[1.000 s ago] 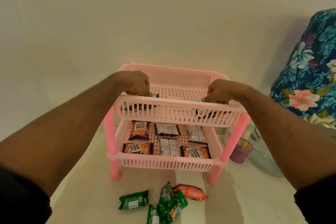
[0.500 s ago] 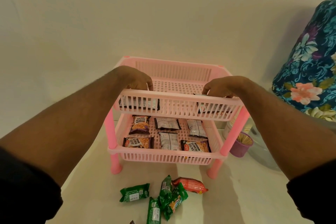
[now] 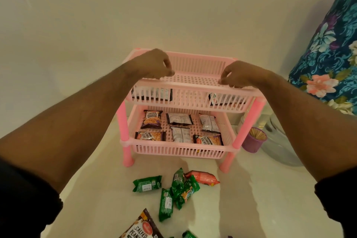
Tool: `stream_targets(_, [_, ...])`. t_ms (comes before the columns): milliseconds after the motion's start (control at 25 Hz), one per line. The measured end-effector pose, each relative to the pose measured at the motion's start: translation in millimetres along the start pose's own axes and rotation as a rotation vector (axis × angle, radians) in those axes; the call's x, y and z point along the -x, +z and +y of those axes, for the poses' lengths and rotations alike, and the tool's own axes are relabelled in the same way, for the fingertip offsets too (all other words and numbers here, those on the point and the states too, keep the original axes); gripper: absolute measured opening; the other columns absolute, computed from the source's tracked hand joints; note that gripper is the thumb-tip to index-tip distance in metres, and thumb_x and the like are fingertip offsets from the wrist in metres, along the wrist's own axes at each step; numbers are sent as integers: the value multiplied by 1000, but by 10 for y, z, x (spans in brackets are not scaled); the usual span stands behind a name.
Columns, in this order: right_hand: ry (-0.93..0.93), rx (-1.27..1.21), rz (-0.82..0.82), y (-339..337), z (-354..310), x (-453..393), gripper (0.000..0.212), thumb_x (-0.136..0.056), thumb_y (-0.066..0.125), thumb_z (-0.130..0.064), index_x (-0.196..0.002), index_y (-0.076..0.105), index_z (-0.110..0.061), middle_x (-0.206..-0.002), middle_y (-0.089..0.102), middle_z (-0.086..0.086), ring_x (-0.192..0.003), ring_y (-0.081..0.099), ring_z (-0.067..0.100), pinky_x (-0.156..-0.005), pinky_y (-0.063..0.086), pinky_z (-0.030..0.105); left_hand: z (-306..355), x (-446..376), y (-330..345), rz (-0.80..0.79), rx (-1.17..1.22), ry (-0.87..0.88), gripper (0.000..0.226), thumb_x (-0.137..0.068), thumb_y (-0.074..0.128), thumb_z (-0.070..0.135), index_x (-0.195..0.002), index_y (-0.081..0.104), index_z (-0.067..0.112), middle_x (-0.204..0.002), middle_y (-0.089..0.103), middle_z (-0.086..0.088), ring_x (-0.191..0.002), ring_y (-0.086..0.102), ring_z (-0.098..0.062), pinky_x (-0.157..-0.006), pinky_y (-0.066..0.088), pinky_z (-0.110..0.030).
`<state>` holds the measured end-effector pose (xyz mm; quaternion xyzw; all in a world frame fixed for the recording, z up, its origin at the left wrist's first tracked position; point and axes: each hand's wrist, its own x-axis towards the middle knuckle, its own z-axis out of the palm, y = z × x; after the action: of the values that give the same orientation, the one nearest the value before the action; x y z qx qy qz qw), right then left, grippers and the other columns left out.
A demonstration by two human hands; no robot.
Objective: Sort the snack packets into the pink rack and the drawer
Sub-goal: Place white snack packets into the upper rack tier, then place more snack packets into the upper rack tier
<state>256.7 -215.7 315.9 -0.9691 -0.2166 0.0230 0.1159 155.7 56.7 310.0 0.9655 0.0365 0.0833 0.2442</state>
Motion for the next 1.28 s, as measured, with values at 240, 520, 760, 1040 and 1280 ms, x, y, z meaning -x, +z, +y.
stream_targets(240, [-107, -2, 386, 32, -141, 432, 28, -92, 65, -43, -101, 69, -17, -109, 70, 5, -83, 59, 20, -72, 44, 33, 289, 554, 265, 413, 173, 126, 15, -87, 67, 41, -86, 67, 26, -69, 57, 17, -60, 54, 0, -55, 36, -20])
stream_targets(520, [-231, -85, 660, 387, -269, 1126, 29, -91, 55, -52, -87, 65, -25, -74, 57, -9, -66, 53, 15, -64, 37, 29, 189, 1309, 886, 345, 309, 114, 16, -87, 65, 43, -77, 64, 30, -58, 58, 11, -51, 53, -5, -52, 47, -27])
stream_targets(760, [-205, -150, 467, 1194, -233, 1516, 27, -95, 56, -48, -89, 67, -24, -72, 61, -10, -61, 52, 5, -54, 36, 25, -292, 1818, 1662, 77, 292, -7, 13, -91, 65, 37, -81, 62, 29, -68, 55, 13, -60, 50, -1, -55, 41, -20])
stream_targets(1040, [-111, -183, 177, 2149, -147, 1841, 21, -92, 59, -46, -85, 66, -27, -71, 64, -9, -66, 61, 12, -57, 44, 28, -699, 2461, 2399, -31, 248, -164, 8, -91, 57, 32, -83, 60, 34, -83, 61, 19, -76, 58, 0, -65, 43, -19])
stream_targets(1280, [-51, -153, -78, 2793, -57, 2038, 24, -90, 58, -51, -89, 64, -29, -82, 64, -10, -75, 60, 16, -60, 43, 30, -952, 2939, 2794, -2, 244, -187, 19, -93, 60, 30, -111, 58, 37, -114, 45, 19, -109, 45, 0, -91, 42, -23])
